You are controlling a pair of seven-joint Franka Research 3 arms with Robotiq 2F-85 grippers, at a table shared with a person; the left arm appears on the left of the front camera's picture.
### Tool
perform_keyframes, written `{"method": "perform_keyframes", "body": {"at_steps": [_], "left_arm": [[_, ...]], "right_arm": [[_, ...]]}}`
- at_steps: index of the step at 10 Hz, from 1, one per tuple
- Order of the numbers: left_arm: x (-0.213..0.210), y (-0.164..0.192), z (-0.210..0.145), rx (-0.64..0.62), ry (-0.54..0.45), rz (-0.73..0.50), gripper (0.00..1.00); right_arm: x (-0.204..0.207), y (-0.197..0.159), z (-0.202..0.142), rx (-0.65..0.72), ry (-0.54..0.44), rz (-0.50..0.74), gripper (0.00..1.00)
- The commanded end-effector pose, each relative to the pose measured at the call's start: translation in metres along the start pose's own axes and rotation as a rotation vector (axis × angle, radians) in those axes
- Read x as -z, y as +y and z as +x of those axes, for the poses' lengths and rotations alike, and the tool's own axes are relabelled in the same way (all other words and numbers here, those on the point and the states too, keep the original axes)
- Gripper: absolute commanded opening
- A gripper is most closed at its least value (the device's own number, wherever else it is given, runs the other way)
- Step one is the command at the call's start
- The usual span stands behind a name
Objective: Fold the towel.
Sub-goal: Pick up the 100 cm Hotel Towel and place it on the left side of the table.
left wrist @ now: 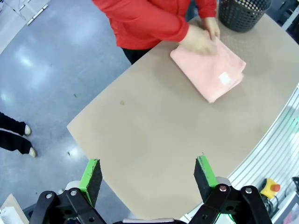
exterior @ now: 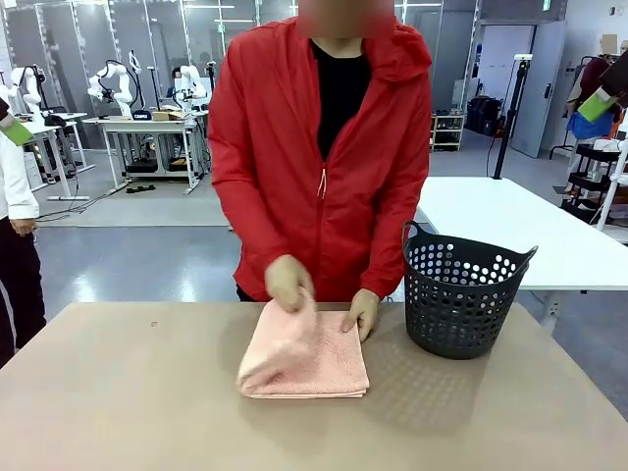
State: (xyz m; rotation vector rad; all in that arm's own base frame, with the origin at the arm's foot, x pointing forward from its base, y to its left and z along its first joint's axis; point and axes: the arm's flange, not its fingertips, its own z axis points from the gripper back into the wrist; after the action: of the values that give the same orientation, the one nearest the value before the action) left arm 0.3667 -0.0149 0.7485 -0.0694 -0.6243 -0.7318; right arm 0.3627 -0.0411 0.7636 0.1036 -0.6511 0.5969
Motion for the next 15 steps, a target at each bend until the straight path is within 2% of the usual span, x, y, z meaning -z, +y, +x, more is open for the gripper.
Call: {"method": "perform_keyframes", "body": {"at_steps": [1, 15], "left_arm": [[-0.0015, 0.0005, 0.0005, -0.001, 0.009, -0.002, 1.0], [-0.0015, 0.0005, 0.0005, -0.001, 0.009, -0.002, 1.0]], "right_arm": [[-0.0002, -0.0006, -0.0007, -0.011, 0.0, -0.001, 1.0], [-0.0002, -0.0006, -0.0007, -0.011, 0.0, -0.001, 1.0]]}}
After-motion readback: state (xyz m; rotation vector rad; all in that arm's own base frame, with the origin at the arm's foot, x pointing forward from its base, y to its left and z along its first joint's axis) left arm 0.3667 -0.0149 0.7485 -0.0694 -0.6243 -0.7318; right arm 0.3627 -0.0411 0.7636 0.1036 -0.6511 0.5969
